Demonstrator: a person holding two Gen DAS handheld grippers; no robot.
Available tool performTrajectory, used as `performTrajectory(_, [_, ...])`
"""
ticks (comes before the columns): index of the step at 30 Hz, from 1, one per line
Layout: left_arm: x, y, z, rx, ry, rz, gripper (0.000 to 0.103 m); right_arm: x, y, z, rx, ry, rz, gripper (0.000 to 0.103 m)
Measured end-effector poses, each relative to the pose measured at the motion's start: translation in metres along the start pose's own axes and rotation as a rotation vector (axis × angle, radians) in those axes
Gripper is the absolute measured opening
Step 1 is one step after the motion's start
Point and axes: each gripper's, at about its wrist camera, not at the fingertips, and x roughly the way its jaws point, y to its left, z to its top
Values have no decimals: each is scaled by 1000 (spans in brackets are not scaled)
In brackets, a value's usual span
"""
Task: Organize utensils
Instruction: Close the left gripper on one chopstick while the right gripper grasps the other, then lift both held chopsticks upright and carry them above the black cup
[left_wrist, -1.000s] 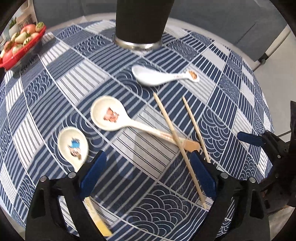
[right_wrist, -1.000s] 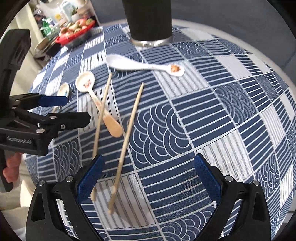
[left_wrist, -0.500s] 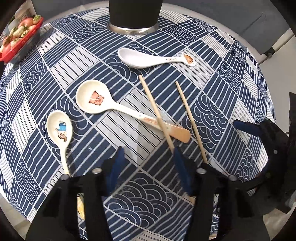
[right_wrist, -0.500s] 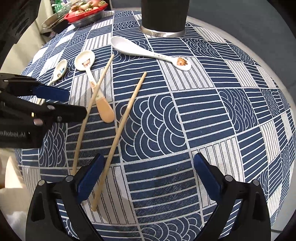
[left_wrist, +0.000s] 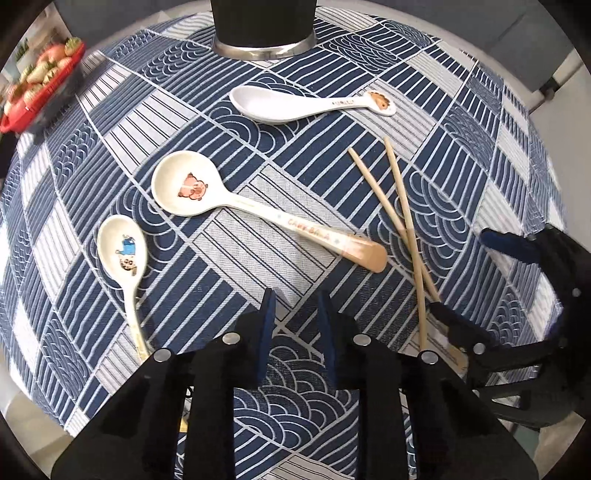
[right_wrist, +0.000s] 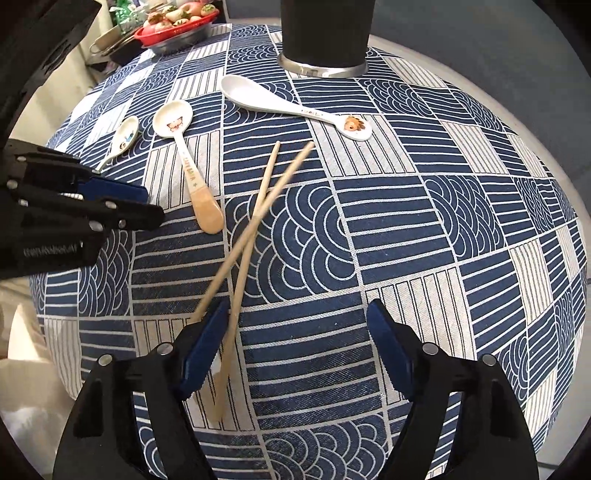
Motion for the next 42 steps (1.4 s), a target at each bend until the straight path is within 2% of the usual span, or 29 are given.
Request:
performTrajectory(2, [0,-1,0,-12,9,-18,30,0,0,0,-8,4,-1,72])
performTrajectory(4, [0,-5,0,-5,10,-37,43,-1,-1,-1,-17,4,-2,68])
performTrajectory(6, [-3,-17,0,28,-3,-36,65,-2,-4,-1,-10,6,3,66])
performTrajectory(8, [-4,-28,0,49,-13,-39,69,-2,-5,-2,-15,6,4,66])
performTrajectory(10, [-3,-36,6,60,-9,-48,69,-2,-5,-2,-23,4,6,66])
performTrajectory(14, [6,-44,20,87,9,-2,69,-3,-7,-3,-35,-1,12,66])
performTrajectory(16, [14,-44,22,69,34,6,64,-3,-8,-4,-43,0,13,66])
performTrajectory(18, [17,-51,24,87,17,59,61,-4,-10,-4,-45,1,14,66])
performTrajectory(20, [16,-52,23,91,4,61,58,-4,-12,-5,-40,-2,15,62])
performTrajectory(21, [20,-60,28,88,-2,63,49,-5,-13,-5,-38,-5,15,53])
performTrajectory(22, [19,-61,29,86,-10,60,40,-7,-14,-4,-37,-8,17,36])
performTrajectory(23, [19,-62,30,84,-10,55,20,-8,-15,-3,-35,-8,15,25])
performTrajectory(24, [20,-63,32,81,-5,47,7,-9,-17,-2,-32,0,6,6])
performTrajectory(28, [22,-62,36,73,12,13,4,-9,-20,-2,-23,10,9,5])
performTrajectory(34, [18,-46,31,59,54,-82,4,-15,-36,-14,70,18,29,5])
performTrajectory(42, [5,-53,24,105,22,-108,4,-43,-53,-28,173,-27,25,5])
